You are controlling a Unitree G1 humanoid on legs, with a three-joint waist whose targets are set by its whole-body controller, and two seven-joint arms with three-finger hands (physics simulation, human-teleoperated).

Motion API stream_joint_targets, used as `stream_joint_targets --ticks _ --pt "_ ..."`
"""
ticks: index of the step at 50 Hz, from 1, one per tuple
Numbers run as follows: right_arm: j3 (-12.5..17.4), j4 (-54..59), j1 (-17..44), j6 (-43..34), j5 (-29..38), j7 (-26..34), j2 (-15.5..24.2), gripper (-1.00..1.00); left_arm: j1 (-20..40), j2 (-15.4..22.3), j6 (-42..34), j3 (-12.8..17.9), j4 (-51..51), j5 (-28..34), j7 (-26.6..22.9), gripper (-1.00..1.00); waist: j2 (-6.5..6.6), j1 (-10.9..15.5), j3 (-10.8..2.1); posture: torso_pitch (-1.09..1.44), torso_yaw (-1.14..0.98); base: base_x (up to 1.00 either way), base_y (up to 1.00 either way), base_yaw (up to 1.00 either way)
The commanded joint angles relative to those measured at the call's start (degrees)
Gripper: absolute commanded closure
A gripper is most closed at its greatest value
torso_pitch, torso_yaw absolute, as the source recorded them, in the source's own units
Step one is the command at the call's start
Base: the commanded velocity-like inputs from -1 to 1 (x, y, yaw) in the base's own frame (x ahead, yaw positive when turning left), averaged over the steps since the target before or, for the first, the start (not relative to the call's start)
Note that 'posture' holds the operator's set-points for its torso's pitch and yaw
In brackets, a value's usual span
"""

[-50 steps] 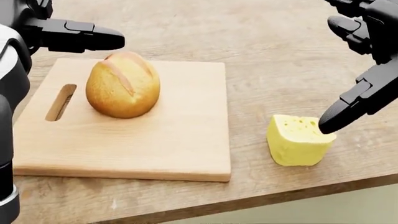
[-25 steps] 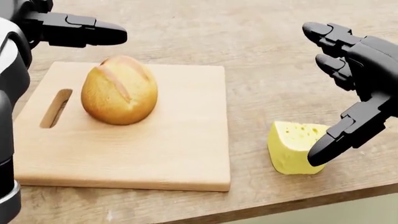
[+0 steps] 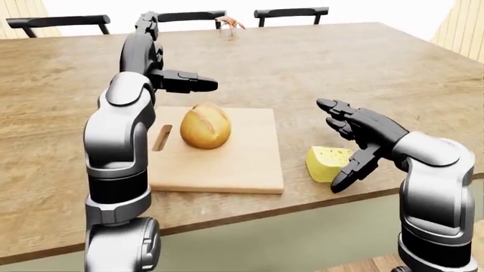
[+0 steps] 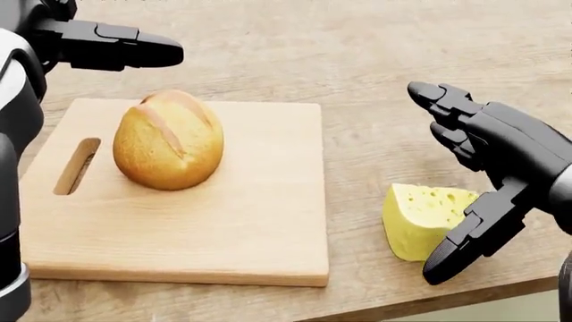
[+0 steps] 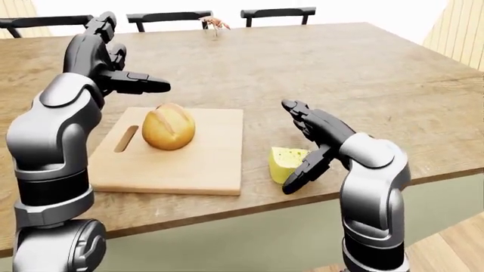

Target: Pick up the wedge of cheese and place it on the slice of bread to prepare a simple cheese on bread dish.

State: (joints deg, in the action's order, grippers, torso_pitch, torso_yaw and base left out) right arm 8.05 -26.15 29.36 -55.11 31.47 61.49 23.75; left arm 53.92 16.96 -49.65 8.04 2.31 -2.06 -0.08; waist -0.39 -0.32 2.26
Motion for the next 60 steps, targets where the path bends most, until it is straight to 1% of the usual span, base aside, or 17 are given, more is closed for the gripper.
stream_joint_targets --ticks 1,8,20,22,23,24,34,37,39,42,46,47,48,49,51,55,60 --pt "0.59 -1.89 0.82 1.51 1.32 0.00 0.12 -1.00 1.96 0.47 1.61 0.31 2.04 0.09 0.18 -1.00 -0.09 0.00 -1.57 0.00 0.00 0.00 0.00 0.00" --pt "0.30 -1.52 -1.87 4.13 3.08 0.28 -2.12 -1.00 1.85 0.67 1.44 0.43 2.25 0.05 0.15 -1.00 -0.01 -0.07 -1.59 0.00 0.00 0.00 0.00 0.00" --pt "0.07 0.76 -2.73 6.82 3.99 -0.10 -4.03 -1.00 2.42 0.83 1.27 0.44 2.05 0.01 0.12 -1.00 -0.01 -0.07 -1.74 0.00 0.00 0.00 0.00 0.00" --pt "0.04 1.08 -2.73 7.22 3.93 -0.25 -4.19 0.32 2.43 0.79 1.21 0.37 2.13 0.03 0.12 -1.00 -0.03 -0.06 -1.79 0.00 0.00 0.00 0.00 0.00" --pt "0.06 1.15 -2.71 7.34 3.92 -0.29 -4.22 0.57 2.47 0.81 1.20 0.38 2.12 0.03 0.11 -1.00 -0.04 -0.03 -1.81 0.00 0.00 0.00 0.00 0.00" --pt "0.09 1.15 -2.66 7.40 3.90 -0.28 -4.25 1.00 2.54 0.83 1.21 0.43 2.04 0.01 0.09 -1.00 -0.05 -0.01 -1.82 0.00 0.00 0.00 0.00 0.00" --pt "0.09 0.41 -3.00 8.18 4.48 -0.12 -4.34 1.00 1.98 0.65 0.81 0.44 3.21 -0.10 0.17 -1.00 -0.33 0.06 -2.16 0.00 0.00 0.00 0.00 0.00" --pt "0.16 0.94 -1.84 8.32 4.68 0.03 -3.92 1.00 2.09 0.73 0.75 0.59 3.19 -0.19 0.25 -1.00 -0.32 0.04 -2.16 0.00 0.00 0.00 0.00 0.00" --pt "0.02 1.67 1.23 7.32 5.15 0.87 -2.88 1.00 2.38 0.94 0.59 0.60 3.14 -0.21 0.26 -1.00 -0.32 0.00 -2.15 0.00 0.00 0.00 0.00 0.00" --pt "-0.45 2.97 7.67 4.34 5.98 2.64 -1.19 1.00 2.70 1.23 0.81 0.82 2.59 -0.41 0.22 -1.00 -0.20 -0.18 -2.11 0.00 0.00 0.00 0.00 0.00" --pt "-1.61 5.57 14.56 2.38 7.02 3.97 0.12 1.00 3.79 2.36 -0.17 1.29 2.80 -0.75 -0.09 -1.00 0.24 -0.21 -1.79 0.00 0.00 0.00 0.00 0.00" --pt "-1.74 6.01 15.35 2.24 7.21 4.21 0.22 1.00 3.76 2.51 -0.22 1.34 2.90 -0.82 -0.11 -1.00 0.35 -0.23 -1.69 0.00 0.00 0.00 0.00 0.00" --pt "-2.17 7.56 18.23 1.79 7.48 4.49 0.54 1.00 3.26 2.95 -0.10 1.52 3.15 -0.81 -0.33 -1.00 0.42 -0.30 -1.59 0.00 0.00 0.00 0.00 0.00" --pt "-2.23 8.13 19.13 1.77 7.64 4.61 0.58 1.00 3.13 3.09 -0.04 1.58 3.16 -0.83 -0.38 -1.00 0.49 -0.29 -1.46 0.00 0.00 0.00 0.00 0.00" --pt "-2.81 11.19 24.06 1.29 7.98 5.18 1.10 1.00 3.04 3.91 -0.15 2.04 3.19 -0.89 -0.66 -1.00 0.61 -0.40 -1.32 0.00 0.00 0.00 0.00 0.00" --pt "-3.92 16.58 31.31 1.76 8.74 5.43 1.05 1.00 2.72 5.21 -0.14 2.64 3.27 -0.96 -1.16 -1.00 0.92 -0.55 -1.17 0.00 0.00 0.00 0.00 0.00" --pt "-4.69 22.75 38.04 3.26 9.25 4.82 -0.04 1.00 2.68 7.03 0.38 3.80 2.28 -1.21 -1.77 -1.00 1.25 -0.63 -0.92 0.00 0.00 0.00 0.00 0.00"
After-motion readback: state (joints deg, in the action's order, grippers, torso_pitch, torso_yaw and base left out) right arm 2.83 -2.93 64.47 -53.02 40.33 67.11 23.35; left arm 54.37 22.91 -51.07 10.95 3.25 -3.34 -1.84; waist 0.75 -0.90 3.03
